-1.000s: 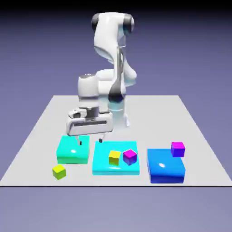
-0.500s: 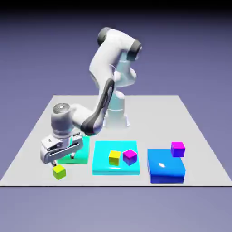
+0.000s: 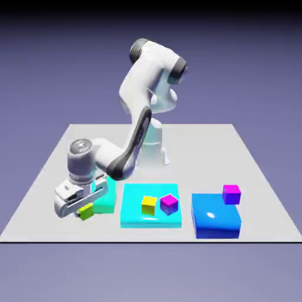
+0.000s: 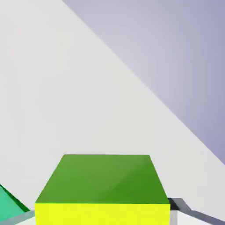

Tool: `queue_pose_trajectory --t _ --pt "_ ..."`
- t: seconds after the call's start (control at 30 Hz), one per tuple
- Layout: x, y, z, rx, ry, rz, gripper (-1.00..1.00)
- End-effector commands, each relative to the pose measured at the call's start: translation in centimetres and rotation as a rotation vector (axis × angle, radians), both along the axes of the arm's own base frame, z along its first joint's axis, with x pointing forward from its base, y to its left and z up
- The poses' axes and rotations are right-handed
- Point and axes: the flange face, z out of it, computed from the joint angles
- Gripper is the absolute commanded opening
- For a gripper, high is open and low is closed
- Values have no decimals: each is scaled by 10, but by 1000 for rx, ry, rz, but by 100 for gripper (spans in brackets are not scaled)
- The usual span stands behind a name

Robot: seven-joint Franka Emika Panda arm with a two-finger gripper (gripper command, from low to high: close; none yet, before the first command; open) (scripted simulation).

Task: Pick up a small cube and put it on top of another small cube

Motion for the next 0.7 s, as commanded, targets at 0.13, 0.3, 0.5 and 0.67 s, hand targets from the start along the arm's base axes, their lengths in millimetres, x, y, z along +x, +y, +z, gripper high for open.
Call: queue_pose_trajectory --t 0.13,0.3,0.5,0.67 --pt "-2 99 25 30 22 68 -100" --pt "-22 191 62 2 12 156 -100" --pt "-55 263 102 -69 -40 239 -100" --pt "-60 255 33 -69 -40 239 -100"
